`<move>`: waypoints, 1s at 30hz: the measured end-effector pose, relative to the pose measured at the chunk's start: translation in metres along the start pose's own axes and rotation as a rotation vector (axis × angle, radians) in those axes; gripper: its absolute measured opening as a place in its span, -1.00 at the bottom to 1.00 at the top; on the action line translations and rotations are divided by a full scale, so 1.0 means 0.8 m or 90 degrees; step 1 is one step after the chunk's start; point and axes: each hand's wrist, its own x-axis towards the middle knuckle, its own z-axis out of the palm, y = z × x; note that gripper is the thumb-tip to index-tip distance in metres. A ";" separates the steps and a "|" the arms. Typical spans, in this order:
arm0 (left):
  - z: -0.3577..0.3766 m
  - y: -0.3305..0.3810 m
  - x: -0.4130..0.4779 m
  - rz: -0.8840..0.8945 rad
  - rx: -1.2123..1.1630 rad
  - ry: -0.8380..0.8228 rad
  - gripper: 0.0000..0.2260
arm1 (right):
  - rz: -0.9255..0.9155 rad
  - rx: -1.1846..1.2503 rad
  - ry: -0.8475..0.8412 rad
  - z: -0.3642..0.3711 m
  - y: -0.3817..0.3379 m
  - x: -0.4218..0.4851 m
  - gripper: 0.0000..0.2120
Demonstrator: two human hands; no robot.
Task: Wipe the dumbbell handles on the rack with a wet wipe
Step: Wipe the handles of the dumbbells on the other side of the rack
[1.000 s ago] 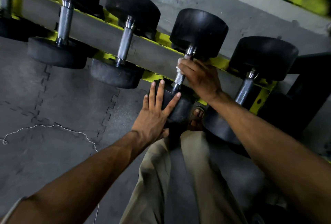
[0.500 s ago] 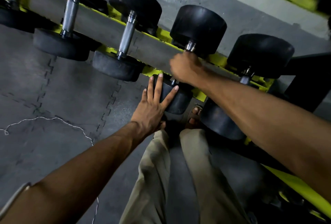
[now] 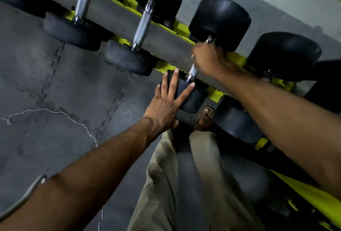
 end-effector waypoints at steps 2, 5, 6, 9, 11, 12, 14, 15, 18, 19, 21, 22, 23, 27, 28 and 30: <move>0.001 0.002 0.000 0.000 0.012 -0.009 0.26 | -0.062 0.002 -0.114 0.011 -0.037 -0.012 -0.76; -0.004 0.000 0.000 -0.003 0.007 -0.002 0.27 | -0.082 -0.042 -0.097 -0.011 -0.023 -0.003 -0.75; -0.005 0.000 0.000 -0.004 0.007 0.001 0.27 | -0.045 -0.060 -0.045 -0.016 -0.006 0.004 -0.76; -0.004 -0.002 -0.002 -0.001 0.002 0.002 0.31 | -0.054 -0.085 -0.016 -0.006 -0.004 -0.006 -0.62; -0.003 -0.004 -0.002 0.003 0.006 0.015 0.33 | -0.128 -0.041 -0.063 -0.001 -0.019 -0.016 -0.56; -0.003 -0.004 -0.002 0.004 0.004 0.016 0.34 | -0.120 -0.047 -0.057 -0.008 -0.018 -0.018 -0.61; -0.003 -0.004 0.000 0.007 0.002 0.012 0.32 | -0.023 -0.093 -0.001 -0.020 -0.005 -0.006 -0.73; -0.003 -0.004 0.000 0.005 0.000 0.012 0.32 | 0.027 -0.102 0.008 -0.021 -0.003 -0.001 -0.75; -0.003 -0.005 -0.001 0.004 0.013 0.000 0.30 | -0.040 -0.072 -0.099 -0.018 -0.041 -0.016 -0.73; -0.003 -0.005 -0.002 0.007 0.012 -0.003 0.30 | -0.066 -0.058 -0.139 -0.019 -0.050 -0.018 -0.72; -0.003 -0.005 -0.001 0.009 0.005 0.005 0.30 | -0.038 -0.068 -0.132 -0.026 -0.038 -0.007 -0.71; -0.003 -0.005 0.000 0.006 0.006 0.008 0.31 | 0.001 -0.066 -0.099 -0.028 -0.025 0.000 -0.72; -0.004 -0.005 0.000 0.005 0.004 0.005 0.31 | 0.024 -0.061 -0.062 -0.024 -0.014 0.007 -0.73; -0.005 -0.007 -0.002 0.008 0.002 0.006 0.31 | -0.080 0.015 -0.133 -0.012 -0.029 -0.015 -0.78; -0.005 -0.008 -0.003 0.009 0.000 0.006 0.31 | -0.080 0.027 -0.132 -0.016 -0.026 -0.017 -0.79; -0.008 -0.008 -0.005 0.012 -0.010 0.007 0.29 | -0.012 0.052 -0.048 -0.023 -0.008 -0.009 -0.81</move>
